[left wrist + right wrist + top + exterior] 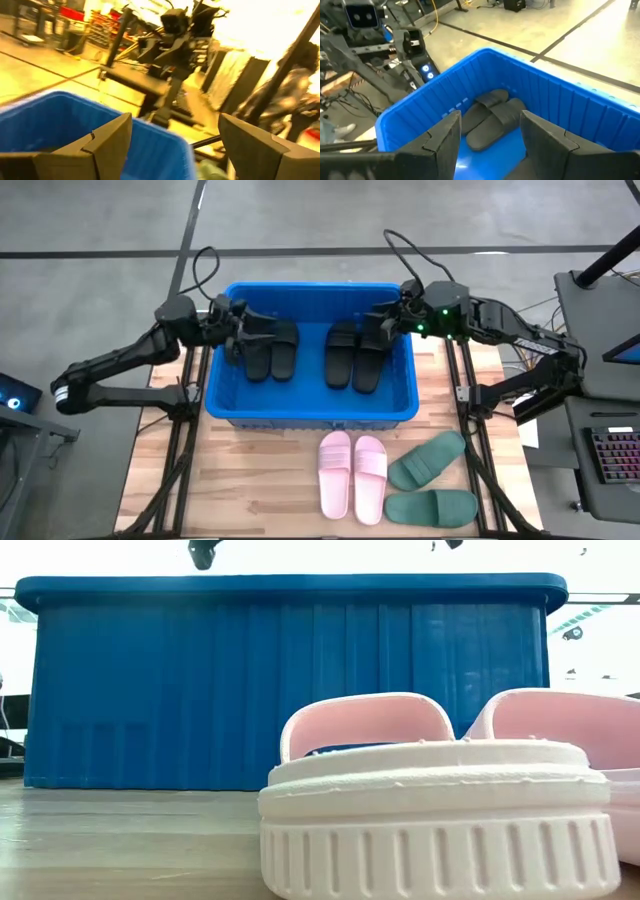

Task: Pick and place slides into bin
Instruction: Put the left pink slide into the blue bin

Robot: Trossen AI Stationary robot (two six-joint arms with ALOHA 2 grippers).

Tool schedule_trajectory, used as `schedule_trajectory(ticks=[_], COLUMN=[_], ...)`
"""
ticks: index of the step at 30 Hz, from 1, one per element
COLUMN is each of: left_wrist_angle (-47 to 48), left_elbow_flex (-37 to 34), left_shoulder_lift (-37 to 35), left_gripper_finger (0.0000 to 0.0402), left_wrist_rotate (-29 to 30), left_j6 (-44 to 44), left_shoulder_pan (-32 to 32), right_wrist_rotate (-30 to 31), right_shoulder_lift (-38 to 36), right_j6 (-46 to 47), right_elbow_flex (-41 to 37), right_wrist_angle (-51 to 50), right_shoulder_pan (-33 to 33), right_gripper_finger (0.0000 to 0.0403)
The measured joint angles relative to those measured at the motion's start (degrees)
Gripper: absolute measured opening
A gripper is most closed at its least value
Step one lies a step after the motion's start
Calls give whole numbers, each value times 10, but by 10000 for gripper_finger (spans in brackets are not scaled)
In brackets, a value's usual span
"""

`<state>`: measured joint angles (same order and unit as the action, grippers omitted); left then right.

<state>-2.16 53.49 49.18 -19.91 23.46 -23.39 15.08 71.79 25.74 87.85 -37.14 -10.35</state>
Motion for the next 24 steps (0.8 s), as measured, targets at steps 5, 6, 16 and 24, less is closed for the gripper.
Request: schedule_trajectory(ticks=[5, 6, 16, 24], left_wrist_angle=[-58, -83, -218, -212], left_elbow_flex=[0, 0, 0, -2], left_shoulder_lift=[10, 11, 13, 40], left_gripper_finger=[281, 281, 281, 281], left_wrist_rotate=[-42, -57, -105, -104], left_j6=[50, 61, 107, 107], left_shoulder_pan=[13, 16, 36, 36], right_wrist_rotate=[0, 0, -164, -198], right_shoulder_lift=[-2, -5, -25, -23], right_j6=[-3, -4, -59, -65], right_elbow_flex=[0, 0, 10, 10], right_wrist_angle=[1, 1, 4, 51], right_shoulder_pan=[11, 16, 103, 213], right_gripper_finger=[194, 194, 194, 194])
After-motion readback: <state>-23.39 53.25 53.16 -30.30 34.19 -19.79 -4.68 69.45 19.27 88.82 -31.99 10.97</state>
